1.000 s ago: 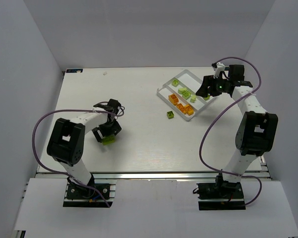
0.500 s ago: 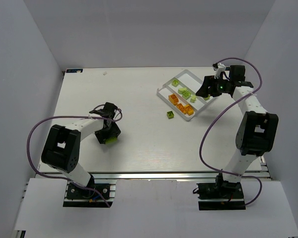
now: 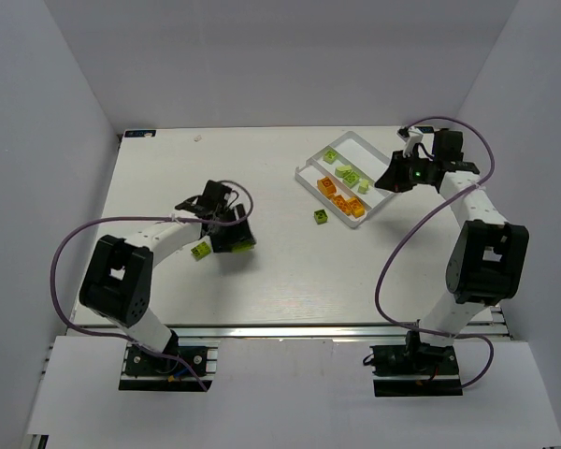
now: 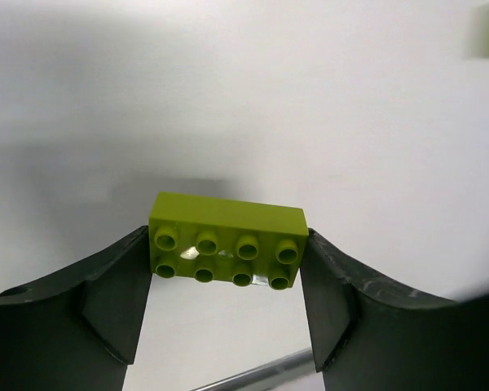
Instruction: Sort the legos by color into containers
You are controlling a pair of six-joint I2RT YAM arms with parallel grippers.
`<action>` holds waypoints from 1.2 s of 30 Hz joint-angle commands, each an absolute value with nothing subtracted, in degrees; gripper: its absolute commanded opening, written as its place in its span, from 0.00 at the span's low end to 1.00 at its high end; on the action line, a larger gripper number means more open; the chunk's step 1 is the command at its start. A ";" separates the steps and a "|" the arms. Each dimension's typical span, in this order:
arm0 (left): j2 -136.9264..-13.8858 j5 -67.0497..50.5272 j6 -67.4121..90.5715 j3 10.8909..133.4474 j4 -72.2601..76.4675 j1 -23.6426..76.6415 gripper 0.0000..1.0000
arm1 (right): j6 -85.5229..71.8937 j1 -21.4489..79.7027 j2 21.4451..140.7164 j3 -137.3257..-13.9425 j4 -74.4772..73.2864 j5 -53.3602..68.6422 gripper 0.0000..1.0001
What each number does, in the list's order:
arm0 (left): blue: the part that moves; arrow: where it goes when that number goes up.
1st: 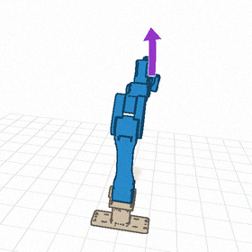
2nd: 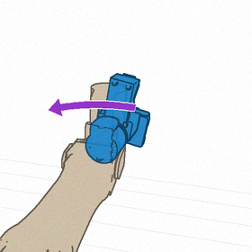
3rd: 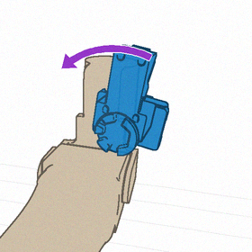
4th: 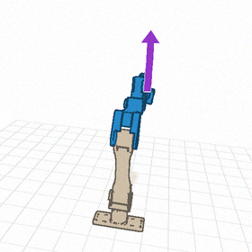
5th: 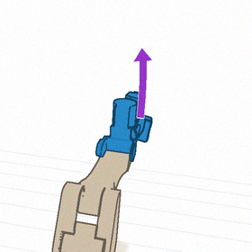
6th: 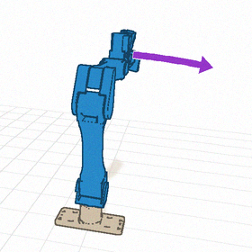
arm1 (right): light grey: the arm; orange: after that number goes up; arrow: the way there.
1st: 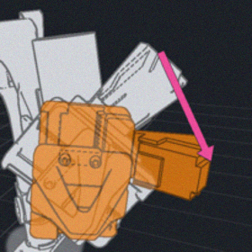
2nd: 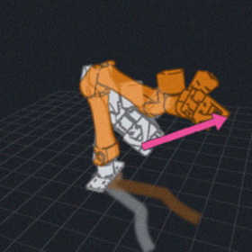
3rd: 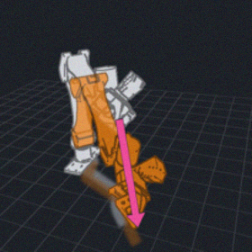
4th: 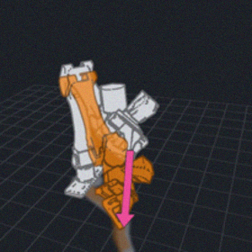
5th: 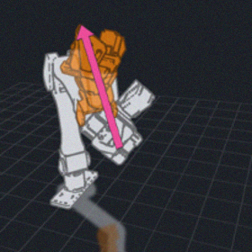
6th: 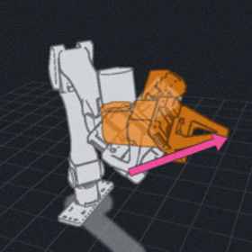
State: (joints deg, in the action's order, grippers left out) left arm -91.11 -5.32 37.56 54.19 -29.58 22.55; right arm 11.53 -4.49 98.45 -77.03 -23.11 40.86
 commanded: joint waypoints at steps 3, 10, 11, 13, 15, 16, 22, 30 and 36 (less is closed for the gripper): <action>-98.39 -26.97 33.57 72.22 -11.27 26.19 0.00 | 13.36 -4.83 92.99 -74.19 -20.67 43.42 0.00; -129.04 -32.26 44.36 109.90 3.76 29.96 0.00 | 9.49 -4.92 88.07 -68.82 -15.74 40.08 0.00; -132.85 -31.73 45.25 115.35 4.48 29.97 0.00 | 9.32 -5.01 87.54 -68.38 -15.38 39.64 0.00; -143.54 -29.46 47.45 131.46 6.40 31.81 0.00 | 8.62 -4.83 86.05 -66.89 -14.51 39.20 0.00; -147.12 -24.54 49.99 135.26 13.31 32.34 0.00 | 8.35 -5.01 84.82 -65.92 -14.06 38.67 0.00; -148.26 -21.82 52.18 133.44 20.58 32.95 0.00 | 8.26 -5.01 84.38 -65.48 -13.80 38.58 0.00; -153.10 -6.95 53.44 136.23 27.77 34.97 0.00 | 8.17 -5.36 82.44 -62.76 -13.10 38.76 0.00; -151.53 -11.15 56.42 134.48 25.67 35.51 0.00 | 10.37 -5.01 85.94 -63.28 -6.43 41.48 0.51; -141.44 -10.82 69.84 120.91 25.99 36.03 0.00 | 3.88 -5.27 88.16 -59.96 12.10 44.20 0.74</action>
